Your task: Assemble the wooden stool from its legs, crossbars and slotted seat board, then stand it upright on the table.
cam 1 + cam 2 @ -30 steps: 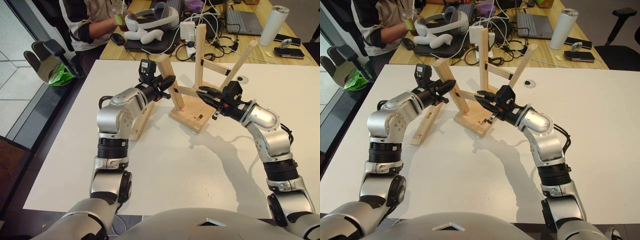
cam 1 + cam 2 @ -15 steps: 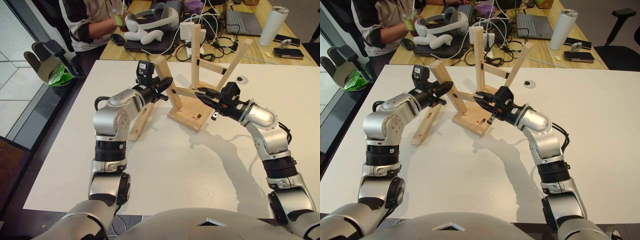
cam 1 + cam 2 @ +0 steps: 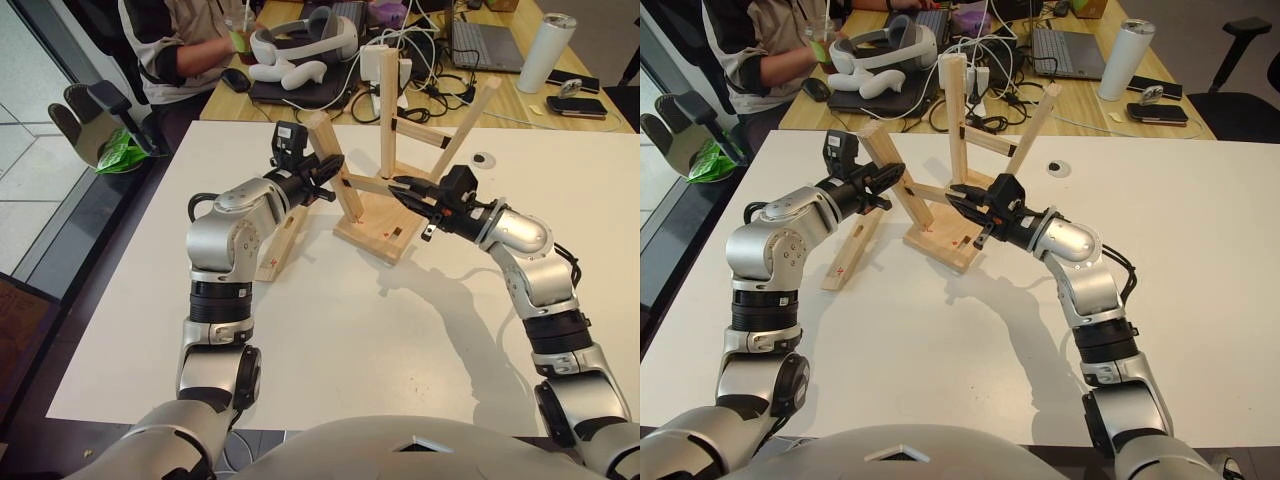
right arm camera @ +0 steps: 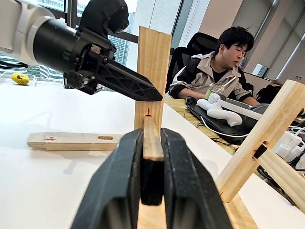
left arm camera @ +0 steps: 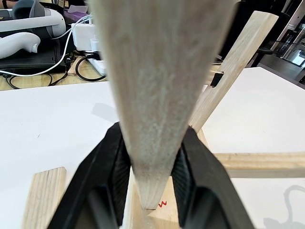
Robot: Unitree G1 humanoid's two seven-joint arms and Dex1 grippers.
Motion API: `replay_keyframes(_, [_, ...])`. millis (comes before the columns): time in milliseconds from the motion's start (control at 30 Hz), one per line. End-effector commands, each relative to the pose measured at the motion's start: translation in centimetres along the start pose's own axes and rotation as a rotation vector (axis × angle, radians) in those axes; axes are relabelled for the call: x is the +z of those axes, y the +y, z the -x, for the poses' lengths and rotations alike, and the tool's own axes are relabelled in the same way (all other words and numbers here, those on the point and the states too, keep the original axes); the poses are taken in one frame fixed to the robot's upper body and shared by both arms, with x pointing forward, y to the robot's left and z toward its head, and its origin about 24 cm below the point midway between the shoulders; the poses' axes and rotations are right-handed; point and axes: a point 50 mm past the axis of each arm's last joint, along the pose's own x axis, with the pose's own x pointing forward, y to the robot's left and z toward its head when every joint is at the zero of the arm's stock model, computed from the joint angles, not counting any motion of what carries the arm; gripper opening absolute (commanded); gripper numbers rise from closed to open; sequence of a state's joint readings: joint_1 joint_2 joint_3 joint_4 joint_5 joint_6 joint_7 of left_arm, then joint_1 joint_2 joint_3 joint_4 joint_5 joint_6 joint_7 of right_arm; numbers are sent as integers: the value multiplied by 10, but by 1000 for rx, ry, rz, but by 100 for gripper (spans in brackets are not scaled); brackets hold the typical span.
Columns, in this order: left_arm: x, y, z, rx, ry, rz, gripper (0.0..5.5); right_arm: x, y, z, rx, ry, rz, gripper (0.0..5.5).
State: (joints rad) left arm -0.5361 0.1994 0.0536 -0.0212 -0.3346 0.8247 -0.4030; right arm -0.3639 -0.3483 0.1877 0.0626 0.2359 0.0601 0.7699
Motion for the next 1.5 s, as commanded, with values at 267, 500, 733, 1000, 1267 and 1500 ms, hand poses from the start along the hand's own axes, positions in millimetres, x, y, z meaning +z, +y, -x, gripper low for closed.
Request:
replay_keyframes(267, [4, -71, -20, -376, -5, 52, 104, -19, 26, -38, 106, 100, -30, 40])
replay_keyframes(500, [4, -72, -20, -383, -4, 47, 104, -17, 24, -38, 108, 87, -28, 40])
replay_keyframes(733, [3, -60, -19, -326, -3, 47, 104, -8, 15, -29, 79, 43, -27, 40])
replay_keyframes(1000, [4, -52, -17, -294, -9, 48, 104, -5, 12, -22, 66, 36, -30, 40])
replay_keyframes(1267, [4, -51, -16, -287, -10, 48, 104, -3, 8, -21, 39, 30, -20, 40])
replay_keyframes(1500, [4, -49, -16, -278, -10, 45, 104, -1, 4, -20, 23, 24, -10, 40])
